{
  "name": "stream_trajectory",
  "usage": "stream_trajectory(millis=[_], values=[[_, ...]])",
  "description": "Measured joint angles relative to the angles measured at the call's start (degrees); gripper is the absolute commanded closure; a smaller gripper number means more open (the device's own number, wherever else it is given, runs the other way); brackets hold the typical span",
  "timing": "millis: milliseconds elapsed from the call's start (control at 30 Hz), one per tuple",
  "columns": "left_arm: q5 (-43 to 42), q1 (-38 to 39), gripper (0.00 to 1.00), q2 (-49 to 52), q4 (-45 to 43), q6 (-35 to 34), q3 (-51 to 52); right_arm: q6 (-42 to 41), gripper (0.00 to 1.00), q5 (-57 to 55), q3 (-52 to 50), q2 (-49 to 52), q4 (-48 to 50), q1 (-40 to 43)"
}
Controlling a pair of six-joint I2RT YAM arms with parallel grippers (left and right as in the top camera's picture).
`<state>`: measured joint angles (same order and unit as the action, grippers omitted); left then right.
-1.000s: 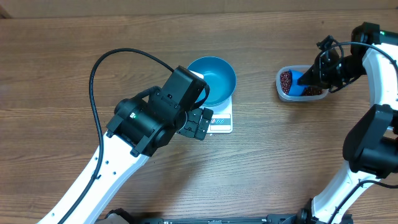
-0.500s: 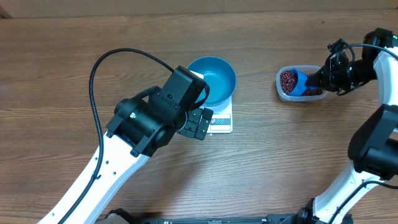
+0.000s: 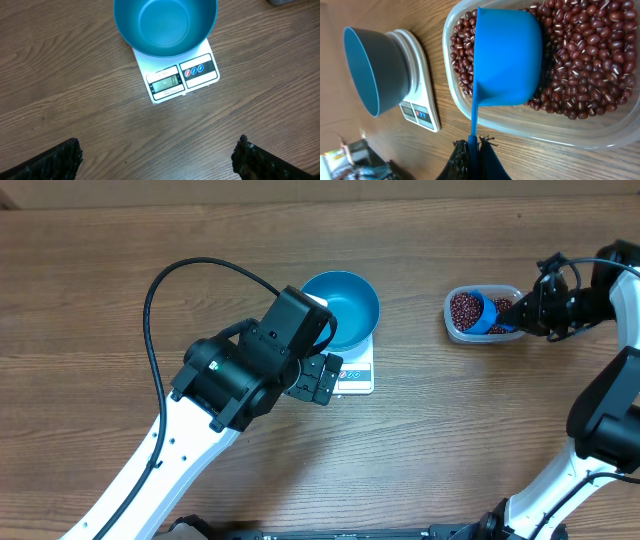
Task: Scoop item into bowl and weigh 150g on scale
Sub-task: 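Drag the scoop through the beans toward the tub's right edge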
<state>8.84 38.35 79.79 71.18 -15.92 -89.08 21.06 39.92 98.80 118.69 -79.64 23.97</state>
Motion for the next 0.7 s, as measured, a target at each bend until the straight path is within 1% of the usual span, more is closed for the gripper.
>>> stream_trajectory(millis=[700], values=[[0.0, 0.0, 0.01, 0.0, 0.0, 0.0, 0.0, 0.0, 0.96, 4.5, -4.5, 0.2, 2.4, 3.4]])
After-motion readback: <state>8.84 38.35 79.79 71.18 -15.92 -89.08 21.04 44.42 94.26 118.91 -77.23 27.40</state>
